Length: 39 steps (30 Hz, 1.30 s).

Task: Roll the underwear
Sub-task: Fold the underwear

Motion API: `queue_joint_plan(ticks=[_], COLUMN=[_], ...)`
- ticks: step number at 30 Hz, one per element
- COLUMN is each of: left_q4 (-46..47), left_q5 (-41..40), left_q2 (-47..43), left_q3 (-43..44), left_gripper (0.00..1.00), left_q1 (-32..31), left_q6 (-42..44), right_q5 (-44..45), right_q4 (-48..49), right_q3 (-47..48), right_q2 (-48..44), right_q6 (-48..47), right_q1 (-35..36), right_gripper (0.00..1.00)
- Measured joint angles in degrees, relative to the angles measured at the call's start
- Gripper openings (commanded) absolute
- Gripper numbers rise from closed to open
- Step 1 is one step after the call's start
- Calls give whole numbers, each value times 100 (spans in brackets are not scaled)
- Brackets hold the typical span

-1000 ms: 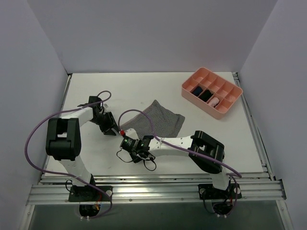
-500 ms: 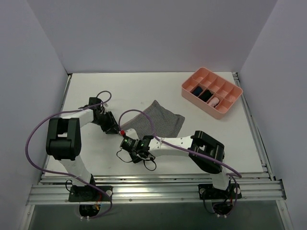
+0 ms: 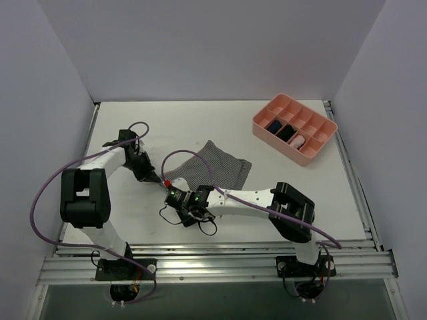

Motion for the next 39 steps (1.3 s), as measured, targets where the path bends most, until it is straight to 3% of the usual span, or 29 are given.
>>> queue_joint_plan(ticks=[6, 19, 29, 39], left_q4=[-1019, -2299, -2876, -2940], left_q5=[-590, -1167, -1591, -1567], left_q2=[-468, -1176, -2079, -2594], left_q3=[426, 245, 243, -70], left_gripper=[2, 2, 2, 2], left_q1=[11, 11, 46, 463], left_q6=[24, -221, -737, -1073], right_q5=[-57, -17, -55, -214], right_q4=[-203, -251, -420, -542], right_q3=[52, -358, 339, 345], right_q2=[-382, -1200, -1163, -1165], right_q6=[11, 133, -142, -391], right_q1=[435, 986, 986, 822], right_gripper=[0, 0, 0, 0])
